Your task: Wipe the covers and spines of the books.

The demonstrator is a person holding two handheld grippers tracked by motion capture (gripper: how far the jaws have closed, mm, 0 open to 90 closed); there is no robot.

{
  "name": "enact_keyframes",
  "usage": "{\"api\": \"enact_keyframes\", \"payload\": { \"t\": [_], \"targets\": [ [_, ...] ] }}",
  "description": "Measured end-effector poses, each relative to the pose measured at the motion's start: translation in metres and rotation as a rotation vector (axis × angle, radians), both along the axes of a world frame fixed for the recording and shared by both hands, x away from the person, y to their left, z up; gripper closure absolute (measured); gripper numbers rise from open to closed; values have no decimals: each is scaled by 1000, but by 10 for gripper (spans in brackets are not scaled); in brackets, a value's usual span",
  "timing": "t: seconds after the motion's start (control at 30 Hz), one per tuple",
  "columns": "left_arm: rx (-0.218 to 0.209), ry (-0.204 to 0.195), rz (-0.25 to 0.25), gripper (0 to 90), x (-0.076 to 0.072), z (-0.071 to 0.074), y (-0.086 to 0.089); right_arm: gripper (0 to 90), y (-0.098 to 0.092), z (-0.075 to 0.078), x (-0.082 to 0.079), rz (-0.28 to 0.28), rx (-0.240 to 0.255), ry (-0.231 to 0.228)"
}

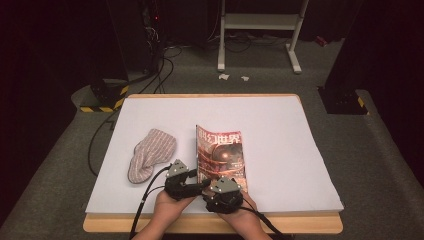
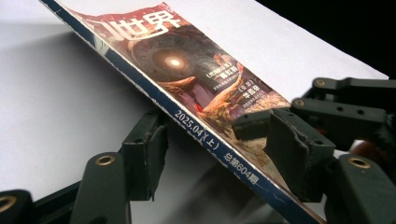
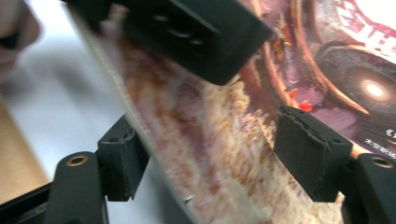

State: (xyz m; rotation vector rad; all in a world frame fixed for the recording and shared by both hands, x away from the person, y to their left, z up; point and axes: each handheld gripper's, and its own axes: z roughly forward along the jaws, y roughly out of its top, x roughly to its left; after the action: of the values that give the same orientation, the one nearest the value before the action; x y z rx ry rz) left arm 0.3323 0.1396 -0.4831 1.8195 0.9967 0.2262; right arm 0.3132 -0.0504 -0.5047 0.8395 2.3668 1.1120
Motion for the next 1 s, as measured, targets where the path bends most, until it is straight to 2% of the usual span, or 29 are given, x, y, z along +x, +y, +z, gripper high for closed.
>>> {"api": "enact_keyframes", "payload": {
  "t": [0.17, 0.47, 0.57, 0.7, 0.8, 0.87, 0.93, 1.0],
  "targets": [
    [1, 1, 2, 388, -1, 0, -1, 261, 5, -3, 1, -4, -33, -22],
    [-5, 4, 8, 386, 0, -1, -1, 466, 8, -5, -6, -11, -32, -80],
    [-8, 12, 4, 377, 1, 0, -1, 505, 6, -5, -6, -10, -14, -82],
    [10, 9, -8, 345, 2, 6, -1, 559, 1, -4, -6, -11, 31, -70],
    [16, -16, -11, 306, 1, 11, 1, 615, -1, -2, -6, -11, 39, -76],
    [3, -54, -12, 325, -3, 15, 3, 652, -2, -1, -7, -12, 41, -83],
    [-13, -63, -18, 328, -4, 20, 6, 662, -3, -1, -6, -17, 52, -78],
    [-10, -66, -25, 318, -5, 24, 9, 684, -5, 0, -7, -23, 64, -83]
  ]
}}
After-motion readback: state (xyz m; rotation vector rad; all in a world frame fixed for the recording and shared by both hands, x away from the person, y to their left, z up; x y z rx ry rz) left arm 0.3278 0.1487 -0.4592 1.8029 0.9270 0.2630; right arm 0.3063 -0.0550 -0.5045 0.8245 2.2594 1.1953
